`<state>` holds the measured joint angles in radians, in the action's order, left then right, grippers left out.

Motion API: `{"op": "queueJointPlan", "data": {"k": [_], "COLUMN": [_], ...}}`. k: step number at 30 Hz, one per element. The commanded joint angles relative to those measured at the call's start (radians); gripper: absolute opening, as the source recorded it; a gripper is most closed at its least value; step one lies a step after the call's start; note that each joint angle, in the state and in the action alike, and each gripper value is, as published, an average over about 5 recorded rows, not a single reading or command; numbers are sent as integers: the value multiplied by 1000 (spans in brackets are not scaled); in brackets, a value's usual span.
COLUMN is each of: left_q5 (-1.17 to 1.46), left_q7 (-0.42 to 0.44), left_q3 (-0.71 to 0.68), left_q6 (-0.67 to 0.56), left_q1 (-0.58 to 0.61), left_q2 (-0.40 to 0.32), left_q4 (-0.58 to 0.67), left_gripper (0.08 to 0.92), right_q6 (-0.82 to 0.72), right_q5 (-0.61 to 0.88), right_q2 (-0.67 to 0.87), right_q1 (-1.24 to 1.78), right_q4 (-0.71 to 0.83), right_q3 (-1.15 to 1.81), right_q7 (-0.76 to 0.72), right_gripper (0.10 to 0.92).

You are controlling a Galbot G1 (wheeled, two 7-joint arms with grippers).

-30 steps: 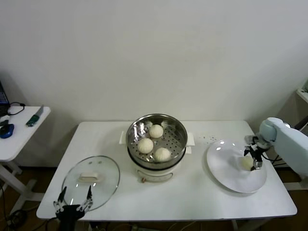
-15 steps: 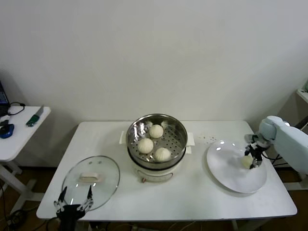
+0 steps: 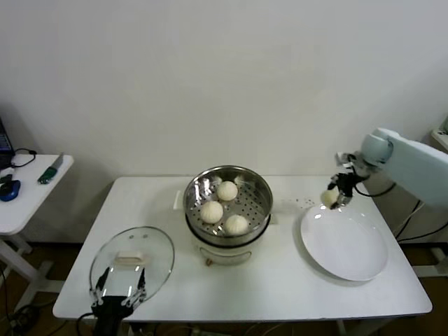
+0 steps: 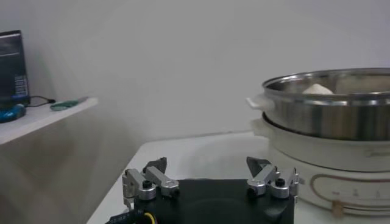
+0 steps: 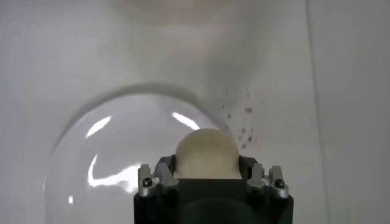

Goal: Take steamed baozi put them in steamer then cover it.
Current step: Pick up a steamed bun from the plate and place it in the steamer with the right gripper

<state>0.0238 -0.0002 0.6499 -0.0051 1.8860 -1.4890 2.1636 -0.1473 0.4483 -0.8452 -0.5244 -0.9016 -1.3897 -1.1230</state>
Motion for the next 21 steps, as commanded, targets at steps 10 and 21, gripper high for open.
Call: {"op": "queueJointPlan", "data": {"k": [10,21], "left_q5": [-85,-77], "left_q7": [40,41], "left_q3": [-55,-46], "left_q6": [7,3], "left_q1": [-7,-8], "left_q2": [31,42], "left_q4": [20,3], "left_gripper": [823,823], "right_q6": [-75,-116], "right_q5": [582,567], "right_q2": [-435,-544], "right_q1": [-388,-257], "right_q4": [-58,-57], "right_q3": [-492,-424], "right_q7": [12,57], "right_gripper": [670,670]}}
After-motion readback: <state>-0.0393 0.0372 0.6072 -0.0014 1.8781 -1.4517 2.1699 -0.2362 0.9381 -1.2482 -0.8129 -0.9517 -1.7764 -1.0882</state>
